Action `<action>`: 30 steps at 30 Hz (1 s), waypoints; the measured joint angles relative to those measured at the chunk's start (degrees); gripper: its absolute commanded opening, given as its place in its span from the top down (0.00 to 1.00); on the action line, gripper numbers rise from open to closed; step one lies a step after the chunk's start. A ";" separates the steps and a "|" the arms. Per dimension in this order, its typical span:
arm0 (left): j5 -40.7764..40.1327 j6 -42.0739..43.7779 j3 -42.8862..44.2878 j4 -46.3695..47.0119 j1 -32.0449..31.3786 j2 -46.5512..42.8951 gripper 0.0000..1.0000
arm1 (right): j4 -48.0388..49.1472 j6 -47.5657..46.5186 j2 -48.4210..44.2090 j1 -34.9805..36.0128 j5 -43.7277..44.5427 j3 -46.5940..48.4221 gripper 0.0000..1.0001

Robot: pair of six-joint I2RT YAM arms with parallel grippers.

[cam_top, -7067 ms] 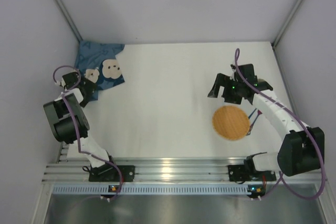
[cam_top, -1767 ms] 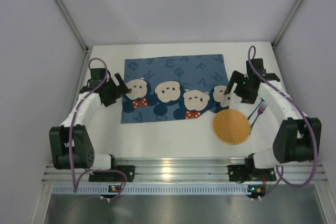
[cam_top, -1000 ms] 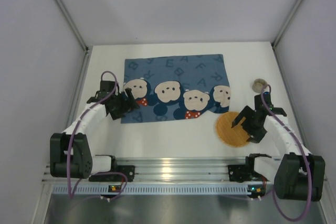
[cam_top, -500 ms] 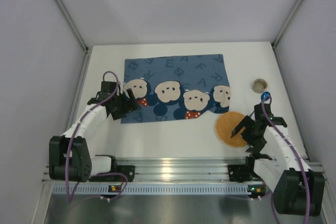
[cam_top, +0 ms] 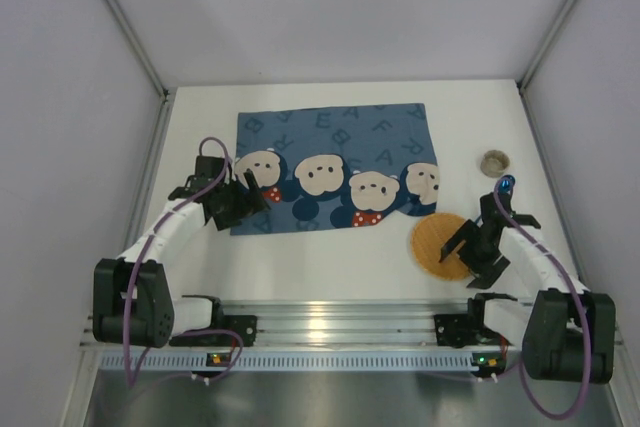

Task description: Set the dinner table for one person

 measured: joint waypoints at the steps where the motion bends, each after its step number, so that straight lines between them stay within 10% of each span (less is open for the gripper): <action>1: 0.00 0.00 0.00 -0.02 -0.07 0.00 0.04 | 0.00 0.17 0.13 0.00 0.04 0.07 0.17; 6: -0.04 0.00 0.00 -0.07 -0.52 -0.11 0.04 | 1.55 1.09 -0.79 0.00 0.85 -0.15 0.34; 16: -0.26 0.00 0.00 -0.09 -1.18 -0.35 0.04 | 14.05 2.47 -5.49 -0.09 0.81 -0.72 1.00; 30: -0.24 0.00 0.02 0.00 -2.40 2.86 0.03 | 2.14 1.73 -12.94 -0.04 5.22 9.40 1.00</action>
